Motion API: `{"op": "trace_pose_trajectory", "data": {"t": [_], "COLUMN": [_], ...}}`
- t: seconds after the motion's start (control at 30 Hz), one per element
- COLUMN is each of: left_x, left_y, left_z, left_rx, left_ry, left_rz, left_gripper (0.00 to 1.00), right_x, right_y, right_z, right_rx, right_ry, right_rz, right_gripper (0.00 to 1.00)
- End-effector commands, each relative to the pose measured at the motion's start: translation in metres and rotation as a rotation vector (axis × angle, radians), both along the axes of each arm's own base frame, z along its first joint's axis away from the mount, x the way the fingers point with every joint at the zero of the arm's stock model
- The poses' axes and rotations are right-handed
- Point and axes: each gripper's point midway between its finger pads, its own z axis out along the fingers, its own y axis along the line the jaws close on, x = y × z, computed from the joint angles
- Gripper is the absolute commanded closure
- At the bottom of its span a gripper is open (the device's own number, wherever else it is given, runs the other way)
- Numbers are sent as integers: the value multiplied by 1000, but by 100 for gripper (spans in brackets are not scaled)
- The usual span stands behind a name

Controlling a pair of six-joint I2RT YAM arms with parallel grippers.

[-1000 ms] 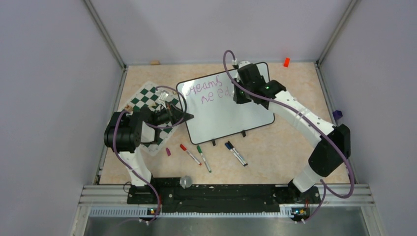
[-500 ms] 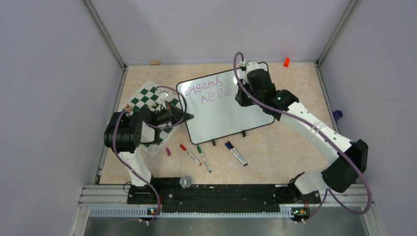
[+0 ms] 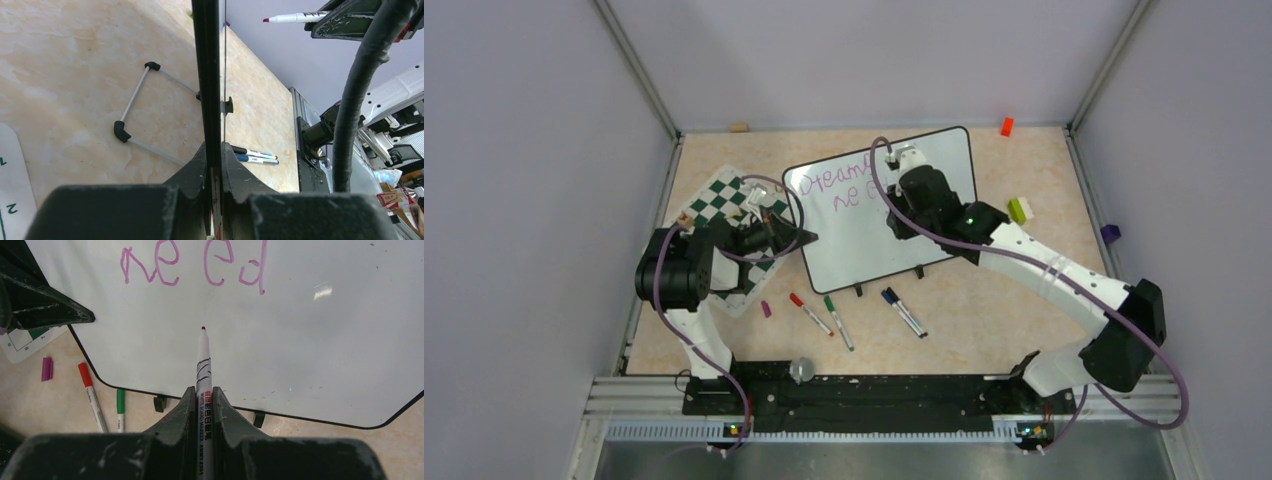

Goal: Write a sentence on the whiteboard

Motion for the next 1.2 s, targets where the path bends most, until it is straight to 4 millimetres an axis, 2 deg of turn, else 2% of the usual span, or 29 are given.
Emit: {"op": "trace_pose_trajectory", "data": {"t": [0.0,0.23,0.43,0.8,1.17], "left_x": [-21,-25,-26,-26,-25], "left_y": [-3,-3,-3,-3,-3], "left_z": [1,1,1,1,1], "left_rx": [46,48,49,48,48], "left_ry": [-145,-148,-152,-152,-150], "left_rz": [-94,-92,-88,-88,-92], "left_gripper": [100,100,100,100,100], "right_x": [-5,-11,-14,6,16], "right_y": [5,8,22,37,46], "right_z": [19,7,4,0,0], "right_rx": [32,50,71,40,22], "right_ry": [-67,-37,-36,-48,-62], "right_rz": [-14,-37,0,-21,-11], "right_gripper": [100,100,100,100,100]}}
